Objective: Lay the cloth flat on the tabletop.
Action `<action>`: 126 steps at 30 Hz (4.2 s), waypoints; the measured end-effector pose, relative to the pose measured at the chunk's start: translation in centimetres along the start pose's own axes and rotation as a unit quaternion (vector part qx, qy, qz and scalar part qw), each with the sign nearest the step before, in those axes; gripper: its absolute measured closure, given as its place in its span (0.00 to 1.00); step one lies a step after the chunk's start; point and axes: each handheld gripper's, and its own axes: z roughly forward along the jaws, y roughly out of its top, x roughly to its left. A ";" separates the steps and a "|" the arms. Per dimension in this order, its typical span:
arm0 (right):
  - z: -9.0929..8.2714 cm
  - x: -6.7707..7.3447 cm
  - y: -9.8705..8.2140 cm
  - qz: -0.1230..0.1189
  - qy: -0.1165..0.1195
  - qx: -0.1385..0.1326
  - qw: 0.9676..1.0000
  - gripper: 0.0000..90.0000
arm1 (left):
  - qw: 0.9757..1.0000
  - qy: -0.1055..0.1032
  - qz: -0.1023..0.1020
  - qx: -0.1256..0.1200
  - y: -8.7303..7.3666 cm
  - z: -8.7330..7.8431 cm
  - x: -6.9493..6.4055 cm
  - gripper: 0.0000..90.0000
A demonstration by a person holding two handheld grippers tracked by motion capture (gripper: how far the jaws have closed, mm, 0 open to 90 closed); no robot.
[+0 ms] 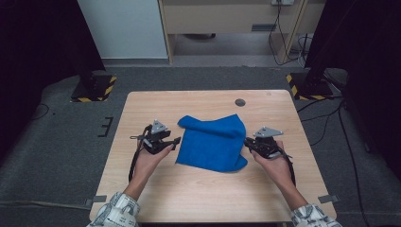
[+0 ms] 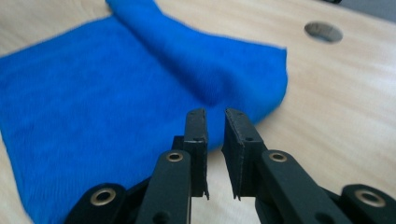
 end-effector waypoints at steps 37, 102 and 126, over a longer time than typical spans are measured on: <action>1.3 2.3 -2.8 0.008 0.065 0.083 0.994 0.98 | 0.994 -0.026 0.057 0.088 -3.6 2.9 -1.9 0.52; -5.3 2.2 -4.8 0.031 0.034 0.134 0.990 0.84 | 0.989 -0.063 0.079 0.111 -0.3 3.6 -4.7 0.99; 4.7 -3.3 3.5 0.040 -0.006 0.023 0.999 0.48 | 0.991 -0.060 0.058 0.104 -4.0 -0.7 -2.7 0.98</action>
